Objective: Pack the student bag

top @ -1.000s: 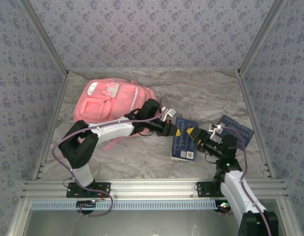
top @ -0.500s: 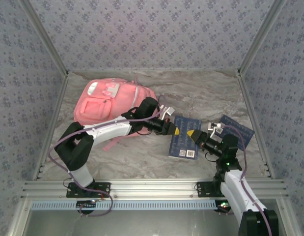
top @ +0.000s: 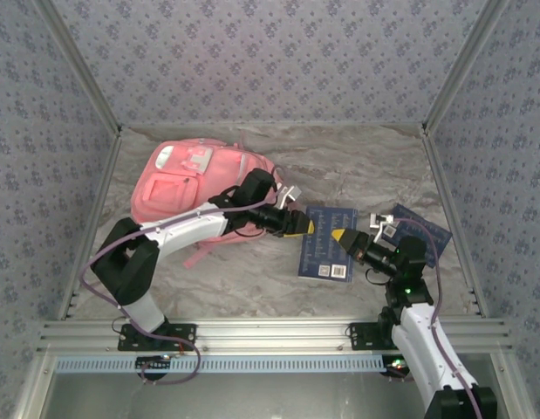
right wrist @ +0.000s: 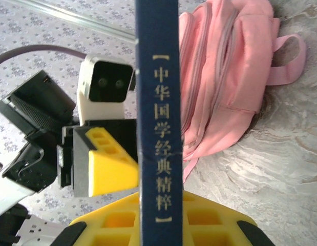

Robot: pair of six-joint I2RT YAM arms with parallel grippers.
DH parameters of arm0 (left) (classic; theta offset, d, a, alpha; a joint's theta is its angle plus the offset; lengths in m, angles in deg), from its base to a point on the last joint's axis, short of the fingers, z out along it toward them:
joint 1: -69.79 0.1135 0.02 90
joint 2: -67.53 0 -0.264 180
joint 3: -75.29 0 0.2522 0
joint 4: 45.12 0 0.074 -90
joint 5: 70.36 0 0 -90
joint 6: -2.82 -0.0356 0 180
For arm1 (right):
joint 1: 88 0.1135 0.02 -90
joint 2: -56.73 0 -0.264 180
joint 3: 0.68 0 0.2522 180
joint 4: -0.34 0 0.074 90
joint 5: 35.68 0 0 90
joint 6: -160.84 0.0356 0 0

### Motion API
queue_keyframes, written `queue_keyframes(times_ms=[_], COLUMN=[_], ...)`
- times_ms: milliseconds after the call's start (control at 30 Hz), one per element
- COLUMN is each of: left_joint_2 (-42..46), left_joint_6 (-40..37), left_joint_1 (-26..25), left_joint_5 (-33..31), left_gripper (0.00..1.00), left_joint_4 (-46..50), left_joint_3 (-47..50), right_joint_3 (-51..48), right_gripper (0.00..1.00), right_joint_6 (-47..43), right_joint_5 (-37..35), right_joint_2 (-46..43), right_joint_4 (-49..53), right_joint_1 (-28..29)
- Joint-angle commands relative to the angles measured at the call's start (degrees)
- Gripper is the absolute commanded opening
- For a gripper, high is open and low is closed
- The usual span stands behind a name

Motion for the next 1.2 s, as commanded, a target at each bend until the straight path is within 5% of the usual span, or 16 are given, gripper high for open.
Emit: queue_keyframes(times_ms=[0, 567, 700, 900, 1033, 1167], left_joint_2=[2.0, 9.0, 12.0, 14.3, 16.4, 17.9], left_joint_6=[0.4, -2.7, 1.9, 4.8, 5.2, 4.1], left_joint_1=[0.0, 1.4, 2.2, 1.3, 0.3, -0.2], left_joint_5=[1.3, 8.8, 11.3, 15.1, 15.8, 15.9], left_gripper=[0.49, 0.54, 0.64, 0.65, 0.57, 0.32], left_joint_4=[0.5, 0.1, -7.5, -13.0, -15.1, -14.3], left_joint_3=[-2.4, -3.2, -0.8, -1.3, -1.3, -1.3], right_joint_3=[2.9, 8.3, 9.8, 13.7, 15.6, 16.5], right_gripper=[0.0, 0.0, 0.0, 0.0, 0.0, 0.0], right_joint_6=[2.0, 8.7, 13.0, 13.5, 9.1, 5.3], right_joint_5=[1.9, 1.6, 0.2, -1.4, -1.5, -3.3], right_joint_2=[-0.9, -1.2, -0.6, 0.6, 0.6, -0.8], right_joint_4=[-6.6, -17.6, -22.1, -22.3, -15.4, -7.4], right_joint_1=[1.8, 6.8, 8.0, 10.4, 11.0, 11.2])
